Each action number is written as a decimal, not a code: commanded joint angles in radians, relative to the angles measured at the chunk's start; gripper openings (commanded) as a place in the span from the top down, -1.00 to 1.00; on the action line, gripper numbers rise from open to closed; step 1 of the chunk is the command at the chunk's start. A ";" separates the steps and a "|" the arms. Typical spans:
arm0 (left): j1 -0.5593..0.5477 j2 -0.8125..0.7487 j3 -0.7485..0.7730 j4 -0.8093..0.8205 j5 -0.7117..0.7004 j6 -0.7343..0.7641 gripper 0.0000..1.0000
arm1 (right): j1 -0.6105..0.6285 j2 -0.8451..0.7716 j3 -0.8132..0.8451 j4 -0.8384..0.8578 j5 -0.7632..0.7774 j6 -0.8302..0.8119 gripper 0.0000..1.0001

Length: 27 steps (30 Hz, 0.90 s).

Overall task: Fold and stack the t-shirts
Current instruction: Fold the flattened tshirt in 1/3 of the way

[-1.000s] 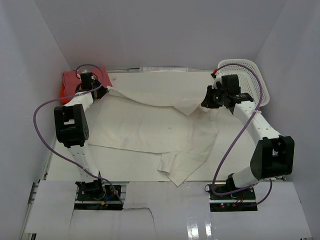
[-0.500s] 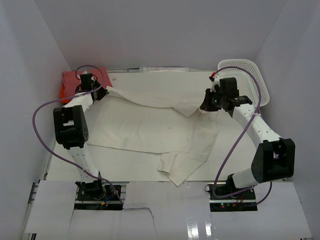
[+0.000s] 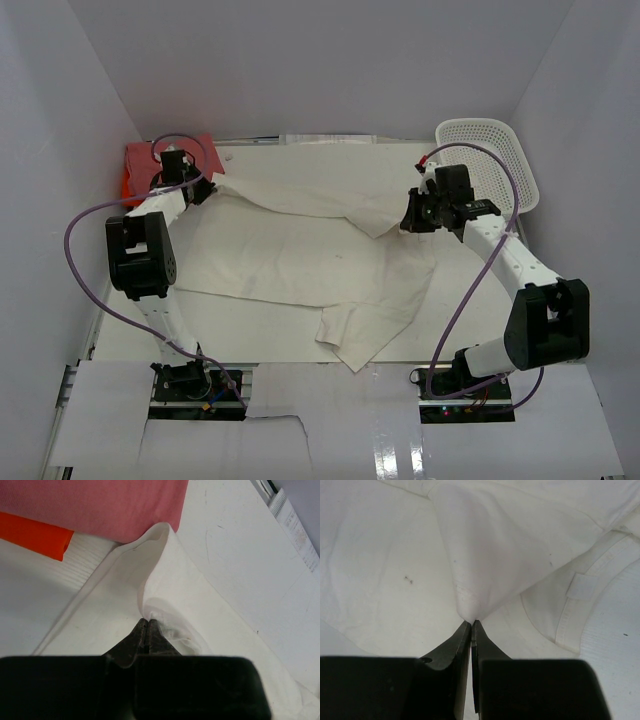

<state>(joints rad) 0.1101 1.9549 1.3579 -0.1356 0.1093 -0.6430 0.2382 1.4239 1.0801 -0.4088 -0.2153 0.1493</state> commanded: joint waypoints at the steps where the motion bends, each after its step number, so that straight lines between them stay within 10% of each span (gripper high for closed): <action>1: 0.008 -0.083 -0.014 -0.009 -0.017 0.017 1.00 | 0.009 -0.036 -0.020 0.025 0.017 -0.008 0.85; 10: 0.008 -0.090 -0.025 -0.041 -0.028 0.017 1.00 | 0.018 -0.042 -0.034 0.010 0.051 -0.005 0.23; 27: 0.011 -0.059 0.069 -0.177 -0.145 0.039 1.00 | 0.019 -0.077 -0.026 -0.018 0.086 -0.001 0.04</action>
<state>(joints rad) 0.1104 1.9484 1.3720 -0.2852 0.0246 -0.6243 0.2520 1.3808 1.0443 -0.4198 -0.1364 0.1497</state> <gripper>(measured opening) 0.025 0.480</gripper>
